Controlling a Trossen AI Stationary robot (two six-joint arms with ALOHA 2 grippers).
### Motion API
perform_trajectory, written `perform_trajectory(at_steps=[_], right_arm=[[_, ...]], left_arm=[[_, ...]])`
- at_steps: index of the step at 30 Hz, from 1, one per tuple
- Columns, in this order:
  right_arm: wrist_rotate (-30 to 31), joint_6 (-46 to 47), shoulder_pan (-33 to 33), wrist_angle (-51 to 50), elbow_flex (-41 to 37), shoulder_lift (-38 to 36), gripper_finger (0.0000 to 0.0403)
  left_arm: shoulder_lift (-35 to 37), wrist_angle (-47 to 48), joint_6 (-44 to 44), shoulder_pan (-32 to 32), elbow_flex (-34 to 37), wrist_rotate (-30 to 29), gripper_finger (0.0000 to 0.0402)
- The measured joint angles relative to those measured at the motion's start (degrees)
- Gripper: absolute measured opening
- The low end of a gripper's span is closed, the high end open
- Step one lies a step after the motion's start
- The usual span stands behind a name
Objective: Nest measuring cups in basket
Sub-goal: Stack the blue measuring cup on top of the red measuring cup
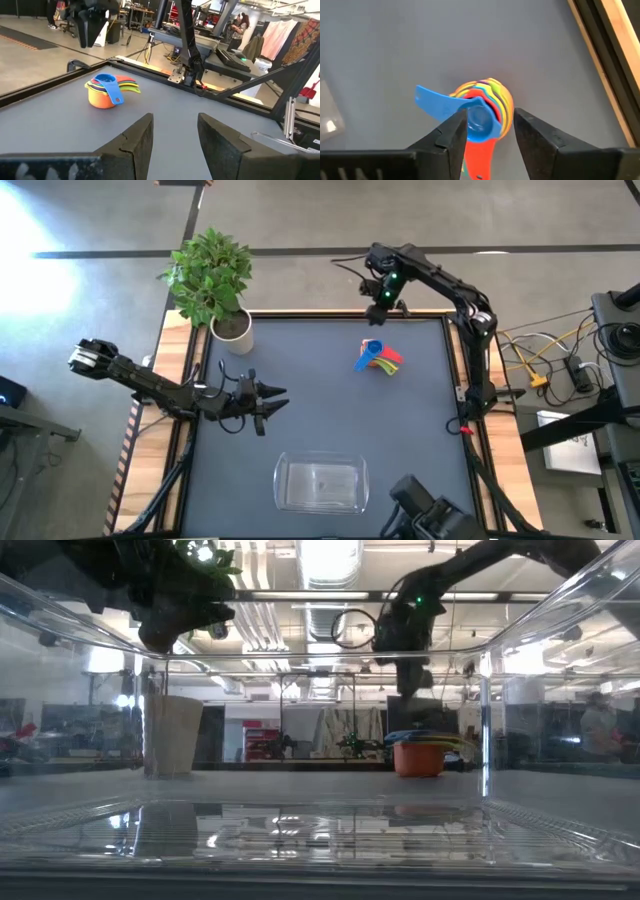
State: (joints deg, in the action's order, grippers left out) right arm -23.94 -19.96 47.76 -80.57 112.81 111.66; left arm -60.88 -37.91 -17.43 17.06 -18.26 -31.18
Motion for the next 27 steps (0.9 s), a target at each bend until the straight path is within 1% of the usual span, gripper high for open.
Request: perform_trajectory(at_steps=[5, 8, 12, 17, 23, 27], right_arm=[[0.00, 2.41, -1.75, 0.58, -0.40, -2.27, 0.0155], [0.17, 2.85, -3.57, 2.46, -1.95, -4.12, 0.0152], [0.01, 2.88, -6.45, 5.92, -5.28, -6.27, 0.0151], [0.14, 2.84, -9.20, 10.68, -9.95, -8.79, 0.0148], [0.06, 2.86, -11.48, 12.91, -14.12, -10.44, 0.0140], [0.16, 2.88, -13.20, 17.01, -17.98, -11.86, 0.0137]], left_arm=[[-0.08, 0.22, -1.45, 0.02, 0.00, -0.02, 0.0137], [-1.41, 0.26, -2.28, 0.02, 0.00, -0.37, 0.0137], [-4.60, -0.60, -3.74, 0.02, 0.00, -0.90, 0.0137], [-8.40, -4.65, -4.03, 0.01, 0.02, -0.85, 0.0137], [-9.13, -5.79, -3.29, 0.02, 0.02, -0.84, 0.0137], [-9.05, -6.02, -3.27, 0.02, 0.02, -0.83, 0.0137]])
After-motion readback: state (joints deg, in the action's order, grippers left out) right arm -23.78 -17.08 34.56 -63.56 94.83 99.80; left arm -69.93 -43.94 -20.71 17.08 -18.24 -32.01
